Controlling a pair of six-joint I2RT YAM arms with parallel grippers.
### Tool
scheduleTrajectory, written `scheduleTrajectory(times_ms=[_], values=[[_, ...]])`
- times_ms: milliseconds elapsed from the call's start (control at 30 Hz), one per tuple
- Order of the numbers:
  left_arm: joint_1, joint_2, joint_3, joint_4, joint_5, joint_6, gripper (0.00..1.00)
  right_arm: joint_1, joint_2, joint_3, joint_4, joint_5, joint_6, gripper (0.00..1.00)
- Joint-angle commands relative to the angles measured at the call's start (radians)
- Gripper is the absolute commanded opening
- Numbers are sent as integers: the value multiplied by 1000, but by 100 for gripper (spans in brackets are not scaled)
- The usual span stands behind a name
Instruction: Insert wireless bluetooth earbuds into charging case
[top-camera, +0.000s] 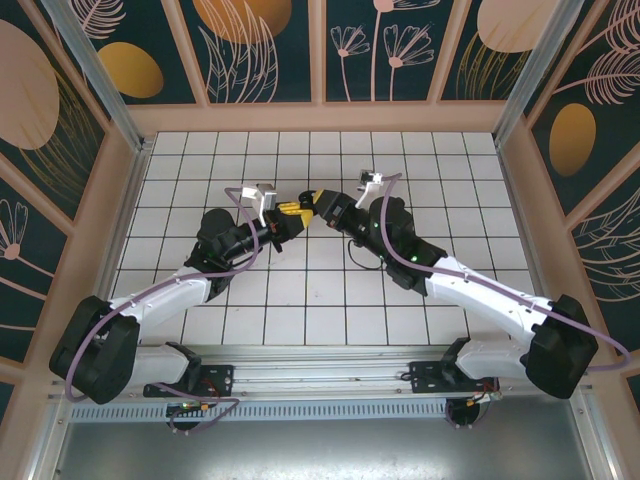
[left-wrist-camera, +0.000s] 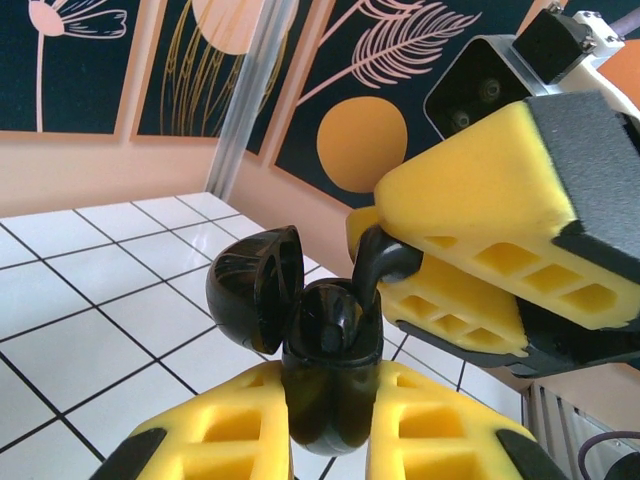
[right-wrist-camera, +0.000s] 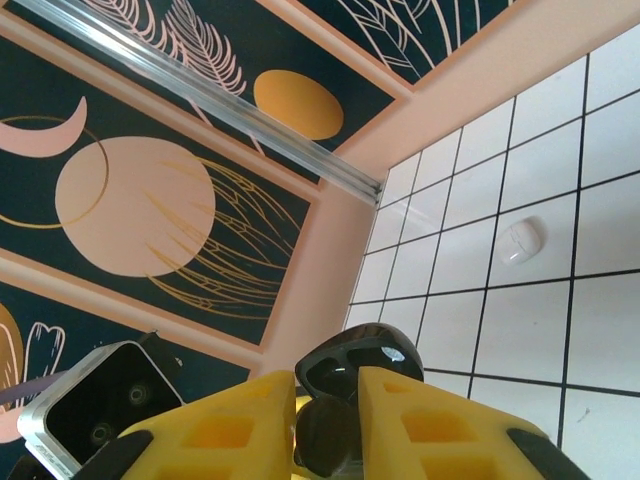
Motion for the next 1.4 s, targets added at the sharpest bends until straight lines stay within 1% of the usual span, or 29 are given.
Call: scheduleTrajectory(times_ms=[0,167,367,500,567,600,667,733,833,900,967,1033,1067,1133,1367], values=[[4,-45,45,70,-34,19,3,21,-20,10,-93,-2,8,29],[4,-47,46,60,-33,23,3,22,-25,43,-135,7,-10,35],[4,-47,52,48,-24,29,3,22,-56,94,-243,53,-56,40],[4,-48,70,6,12,51,3,19,-91,125,-325,91,-103,43],[4,-49,86,-25,44,70,3,4,-109,135,-342,68,-138,47],[4,-47,95,-45,62,80,3,-17,-117,142,-349,30,-153,48],[4,-40,111,-78,102,97,3,-74,-126,149,-349,-87,-169,51],[4,-27,130,-106,151,108,3,-153,-132,146,-328,-252,-168,53],[4,4,165,-134,235,107,3,-246,-135,142,-302,-448,-161,54],[4,16,181,-141,271,100,3,-281,-134,148,-304,-525,-169,54],[4,15,182,-129,284,93,3,-293,-132,161,-320,-564,-185,54],[4,5,171,-105,294,85,3,-294,-136,170,-341,-565,-197,55],[4,4,167,-99,301,84,3,-325,-138,170,-342,-563,-197,55],[4,2,170,-99,320,83,3,-344,-136,163,-328,-580,-184,56],[4,16,190,-108,348,80,3,-351,-44,169,-220,-749,-131,57]])
